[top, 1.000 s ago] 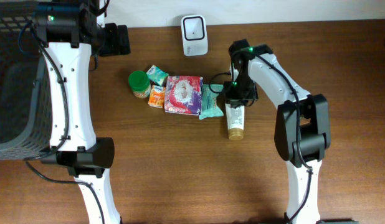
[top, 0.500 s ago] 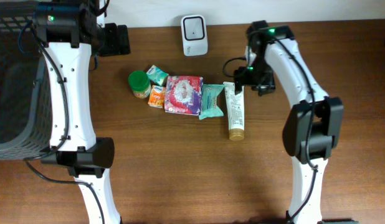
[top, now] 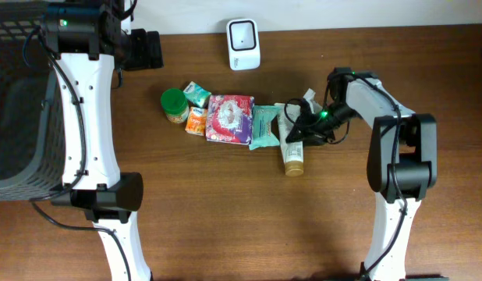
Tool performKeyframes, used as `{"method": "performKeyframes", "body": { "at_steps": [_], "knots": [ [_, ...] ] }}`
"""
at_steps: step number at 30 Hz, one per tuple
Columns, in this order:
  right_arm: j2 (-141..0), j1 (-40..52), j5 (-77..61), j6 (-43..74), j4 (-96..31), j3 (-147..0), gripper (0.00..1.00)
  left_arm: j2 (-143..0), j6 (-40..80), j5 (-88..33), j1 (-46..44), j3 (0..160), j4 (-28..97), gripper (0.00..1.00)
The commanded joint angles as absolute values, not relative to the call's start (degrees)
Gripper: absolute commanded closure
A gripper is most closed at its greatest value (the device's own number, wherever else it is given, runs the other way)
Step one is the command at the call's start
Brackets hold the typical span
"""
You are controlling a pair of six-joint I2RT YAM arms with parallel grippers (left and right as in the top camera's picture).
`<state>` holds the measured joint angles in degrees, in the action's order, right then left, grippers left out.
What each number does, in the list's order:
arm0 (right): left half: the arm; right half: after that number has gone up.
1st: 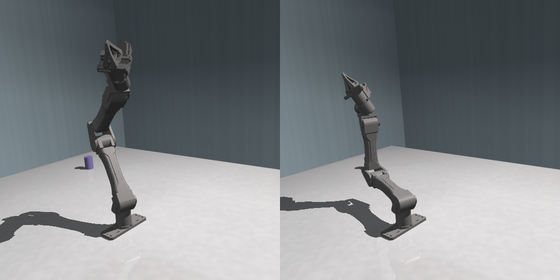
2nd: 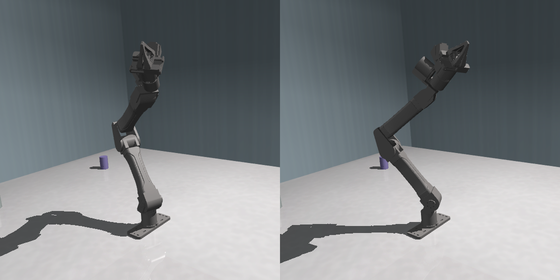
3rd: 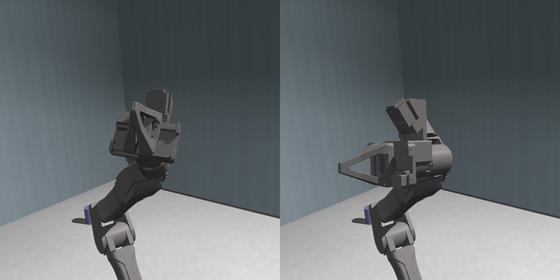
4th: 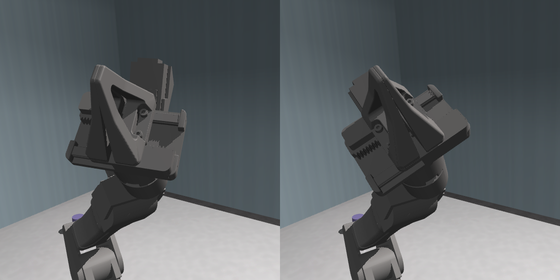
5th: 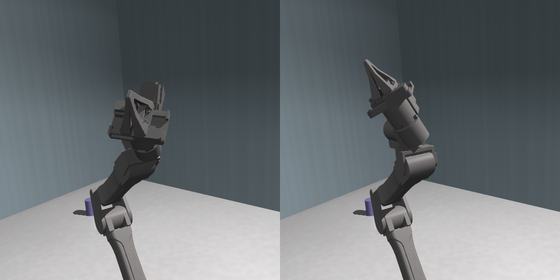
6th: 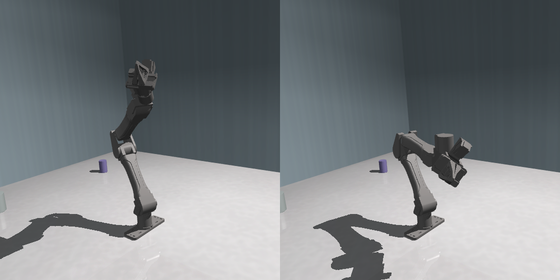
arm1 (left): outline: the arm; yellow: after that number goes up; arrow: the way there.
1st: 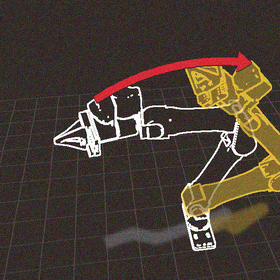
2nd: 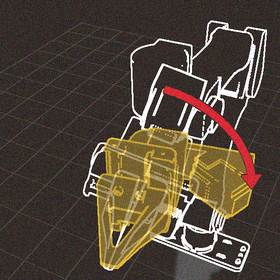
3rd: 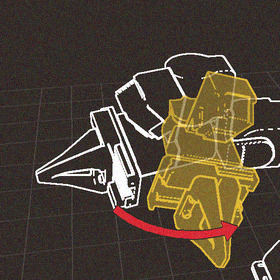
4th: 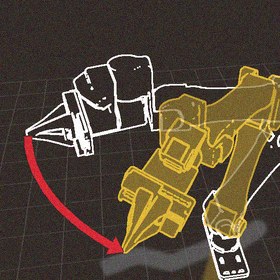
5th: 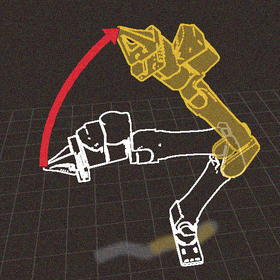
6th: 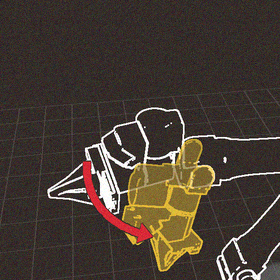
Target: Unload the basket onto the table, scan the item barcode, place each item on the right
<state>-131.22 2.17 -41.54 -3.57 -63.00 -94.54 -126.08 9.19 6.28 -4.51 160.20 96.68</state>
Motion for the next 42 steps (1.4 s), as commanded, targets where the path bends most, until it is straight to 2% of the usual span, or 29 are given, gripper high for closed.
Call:
{"method": "performKeyframes", "body": {
  "at_steps": [1, 3, 6, 11, 14, 19, 20, 23, 24, 25, 27, 29, 30, 31, 32, 33, 34, 35, 36, 37, 39, 40, 41, 42],
  "knots": [
    [-131.6, 2.2, -39.3, 0.8, -61.5, -94.8, 0.91, -125.4, 8.9, 6.7, -4.3, 160.9, 96.7, 0.01],
    [-131.3, 2.2, -33.8, 3.9, -63.0, -97.9, 0.96, -125.4, 8.9, 6.7, -4.3, 160.9, 96.7, 0.01],
    [-130.8, 2.4, -24.6, 4.9, -70.9, -107.3, 0.96, -125.4, 8.9, 6.7, -4.3, 160.9, 96.7, 0.01],
    [-130.8, 6.4, 18.0, 22.6, -84.2, -119.2, 0.96, -125.4, 8.9, 6.7, -4.3, 160.9, 96.7, 0.01],
    [-131.0, 10.4, 29.0, 29.5, -83.4, -116.0, 0.96, -125.4, 8.9, 6.7, -4.3, 160.9, 96.7, 0.01],
    [-131.3, 16.4, 29.2, 29.5, -75.3, -107.8, 0.84, -125.4, 8.9, 6.7, -4.4, 160.9, 96.7, 0.01],
    [-131.3, 17.7, 29.2, 29.5, -73.2, -106.2, 0.80, -125.4, 8.9, 6.7, -4.4, 160.9, 96.7, 0.01],
    [-131.3, 21.2, 28.1, 29.5, -71.1, -105.2, 0.57, -125.4, 8.9, 6.7, -4.4, 160.9, 96.7, 0.01],
    [-131.3, 21.4, 27.3, 29.5, -71.3, -105.8, 0.54, -125.4, 8.9, 6.7, -4.4, 160.9, 96.7, 0.01],
    [-131.3, 21.3, 24.8, 29.5, -72.9, -108.6, 0.50, -125.4, 8.9, 6.7, -4.4, 160.9, 96.7, 0.01],
    [-131.3, 19.7, 21.2, 29.0, -76.4, -114.1, 0.48, -125.4, 8.9, 6.7, -4.4, 160.9, 96.7, 0.01],
    [-131.3, 16.5, 14.1, 23.5, -80.5, -121.4, 0.37, -125.4, 8.9, 6.7, -4.4, 160.9, 96.7, 0.01],
    [-131.3, 14.8, 9.4, 19.3, -81.3, -123.2, 0.27, -125.4, 8.9, 6.7, -4.4, 160.9, 96.7, 0.01],
    [-131.3, 13.2, 5.5, 15.9, -81.3, -123.4, 0.26, -125.4, 8.9, 6.7, -4.4, 160.9, 96.7, 0.01],
    [-131.3, 12.2, 4.1, 14.7, -81.5, -123.2, 0.28, -125.4, 8.9, 6.7, -4.4, 160.9, 96.7, 0.01],
    [-131.6, 10.6, 3.4, 13.7, -81.4, -122.7, 0.46, -125.4, 8.9, 6.7, -4.4, 160.9, 96.7, 0.01],
    [-131.6, 9.6, 3.4, 13.7, -81.3, -122.7, 0.72, -125.4, 8.9, 6.7, -4.4, 160.9, 96.7, 0.01],
    [-131.6, 8.5, 3.4, 13.7, -81.1, -122.7, 0.86, -125.4, 8.9, 6.7, -4.4, 160.9, 96.7, 0.01],
    [-131.6, 7.8, 3.2, 13.7, -81.1, -122.7, 0.85, -125.4, 8.9, 6.7, -4.4, 160.9, 96.7, 0.01],
    [-131.6, 7.3, 3.2, 13.7, -81.1, -122.6, 0.75, -125.4, 8.9, 6.7, -4.4, 160.9, 96.7, 0.01],
    [-131.6, 7.1, 3.1, 12.4, -80.9, -121.0, 0.72, -125.4, 8.9, 6.7, -4.4, 160.9, 96.7, 0.01],
    [-131.6, 7.1, 3.2, 12.2, -79.5, -118.8, 0.78, -125.4, 8.9, 6.7, -4.4, 160.9, 96.7, 0.01],
    [-131.6, 7.1, 3.2, 12.2, -78.1, -116.7, 0.91, -125.4, 8.9, 6.7, -4.4, 160.9, 96.7, 0.01],
    [-131.6, 7.1, 3.1, 12.3, -76.6, -115.0, 0.96, -125.4, 8.9, 6.7, -4.4, 160.9, 96.7, 0.01]
  ]
}}
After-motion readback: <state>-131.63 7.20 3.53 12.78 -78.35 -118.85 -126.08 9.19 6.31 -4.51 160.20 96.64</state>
